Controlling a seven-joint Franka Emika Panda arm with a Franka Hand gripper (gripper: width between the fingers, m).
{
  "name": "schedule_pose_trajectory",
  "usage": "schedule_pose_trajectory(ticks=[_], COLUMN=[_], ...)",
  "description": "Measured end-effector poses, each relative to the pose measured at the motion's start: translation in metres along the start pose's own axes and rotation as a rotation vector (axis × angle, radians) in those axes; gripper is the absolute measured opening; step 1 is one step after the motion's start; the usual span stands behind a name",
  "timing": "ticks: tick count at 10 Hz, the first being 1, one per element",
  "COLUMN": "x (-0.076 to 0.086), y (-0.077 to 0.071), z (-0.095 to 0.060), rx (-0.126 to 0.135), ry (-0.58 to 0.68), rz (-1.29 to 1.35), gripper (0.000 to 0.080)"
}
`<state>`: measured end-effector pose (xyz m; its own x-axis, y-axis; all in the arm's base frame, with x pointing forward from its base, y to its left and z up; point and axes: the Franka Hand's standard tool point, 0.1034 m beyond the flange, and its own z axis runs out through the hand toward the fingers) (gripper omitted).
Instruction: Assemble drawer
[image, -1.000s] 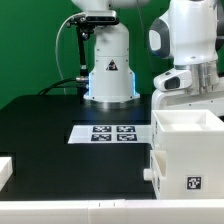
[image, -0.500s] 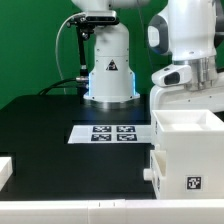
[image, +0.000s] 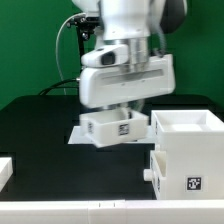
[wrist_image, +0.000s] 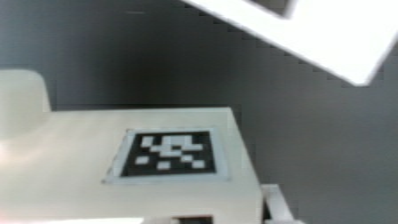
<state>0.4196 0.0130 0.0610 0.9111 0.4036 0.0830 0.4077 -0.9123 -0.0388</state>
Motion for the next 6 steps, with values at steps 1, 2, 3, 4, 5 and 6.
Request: schedule_pose_trajectory(ticks=[1, 2, 3, 4, 5, 6], x=[0.0054, 0.0102, 0.0091, 0.0089, 0.0087, 0.0083], y=[0.0135, 0.0132, 0.013, 0.0133, 0.0131, 0.0161], z=[0.0077, 0.011, 0.011, 0.0111, 0.0115, 0.011], rx=[0.015, 0.02, 0.02, 0.02, 0.02, 0.018], ry=[-0.01, -0.01, -0.012, -0.012, -0.013, -0.009], rz=[0.02, 0.034, 0.034, 0.035, 0.035, -0.035], gripper=[0.004, 0.004, 0.004, 0.004, 0.004, 0.004])
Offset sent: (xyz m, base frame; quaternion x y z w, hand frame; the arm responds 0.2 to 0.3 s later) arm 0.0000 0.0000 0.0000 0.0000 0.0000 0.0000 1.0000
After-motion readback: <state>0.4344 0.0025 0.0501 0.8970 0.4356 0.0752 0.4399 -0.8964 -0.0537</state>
